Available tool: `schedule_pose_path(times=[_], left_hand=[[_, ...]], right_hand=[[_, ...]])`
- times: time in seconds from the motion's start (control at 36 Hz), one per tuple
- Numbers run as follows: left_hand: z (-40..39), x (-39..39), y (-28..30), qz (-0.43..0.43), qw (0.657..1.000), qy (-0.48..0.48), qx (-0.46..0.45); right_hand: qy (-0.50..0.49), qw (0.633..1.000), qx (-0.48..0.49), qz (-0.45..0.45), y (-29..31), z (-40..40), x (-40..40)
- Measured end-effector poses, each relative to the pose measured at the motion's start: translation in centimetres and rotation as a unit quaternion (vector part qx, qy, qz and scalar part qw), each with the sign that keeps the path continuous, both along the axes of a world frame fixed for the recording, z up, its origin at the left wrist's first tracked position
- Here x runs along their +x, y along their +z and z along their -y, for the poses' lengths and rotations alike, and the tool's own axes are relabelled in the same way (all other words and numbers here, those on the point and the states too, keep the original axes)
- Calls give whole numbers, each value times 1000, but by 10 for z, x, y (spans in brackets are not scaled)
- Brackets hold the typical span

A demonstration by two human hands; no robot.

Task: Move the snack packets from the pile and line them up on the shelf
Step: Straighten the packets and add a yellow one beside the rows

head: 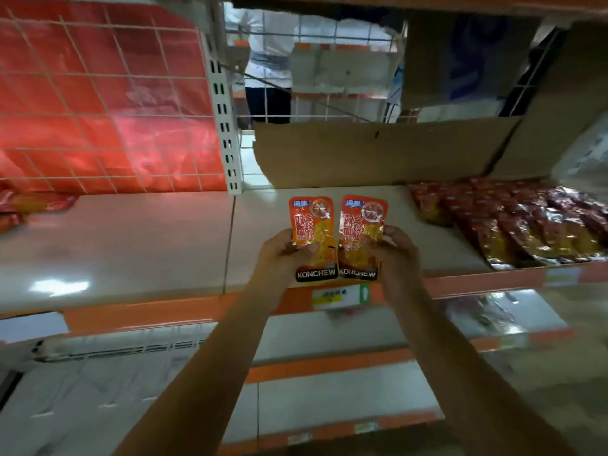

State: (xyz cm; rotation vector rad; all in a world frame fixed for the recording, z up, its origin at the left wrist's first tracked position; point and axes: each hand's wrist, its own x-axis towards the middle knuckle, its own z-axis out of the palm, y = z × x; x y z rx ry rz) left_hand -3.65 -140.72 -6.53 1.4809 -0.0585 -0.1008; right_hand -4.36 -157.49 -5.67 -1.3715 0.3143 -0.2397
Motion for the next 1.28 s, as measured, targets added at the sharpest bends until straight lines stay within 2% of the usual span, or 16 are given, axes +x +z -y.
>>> schedule_pose_path(times=[0.11, 0.22, 0.28, 0.44, 0.58, 0.67, 0.75, 0.78, 0.83, 0.94, 1.17, 1.28], left_hand=[[67, 12, 1, 23, 1000, 12, -4], [123, 25, -2, 25, 999, 33, 15], [143, 29, -5, 10, 999, 41, 30], [175, 36, -12, -7, 996, 64, 61], [194, 44, -12, -15, 992, 61, 107], [201, 48, -13, -13, 991, 72, 114], [206, 52, -14, -3, 988, 76, 138], [207, 53, -14, -2, 986, 77, 146], [211, 55, -16, -4, 986, 80, 149], [221, 58, -18, -9, 985, 81, 150], [253, 68, -22, -21, 983, 79, 162], [279, 77, -22, -20, 978, 78, 193]], right_hand=[[-4, 997, -71, 8, -8, 72, 18], [-41, 961, -273, -2, -12, 136, 41], [-25, 942, -334, 16, -8, 161, 50], [16, 887, -456, 73, -4, 199, 85], [62, 854, -516, 28, -6, 208, 102], [90, 809, -581, -7, -14, 211, 109], [86, 704, -704, -30, -18, 215, 116], [88, 682, -726, -35, -18, 216, 117], [97, 661, -742, -46, -19, 218, 120], [109, 650, -751, -40, -21, 222, 121], [129, 730, -670, 36, -14, 247, 113], [116, 748, -653, 28, -14, 262, 102]])
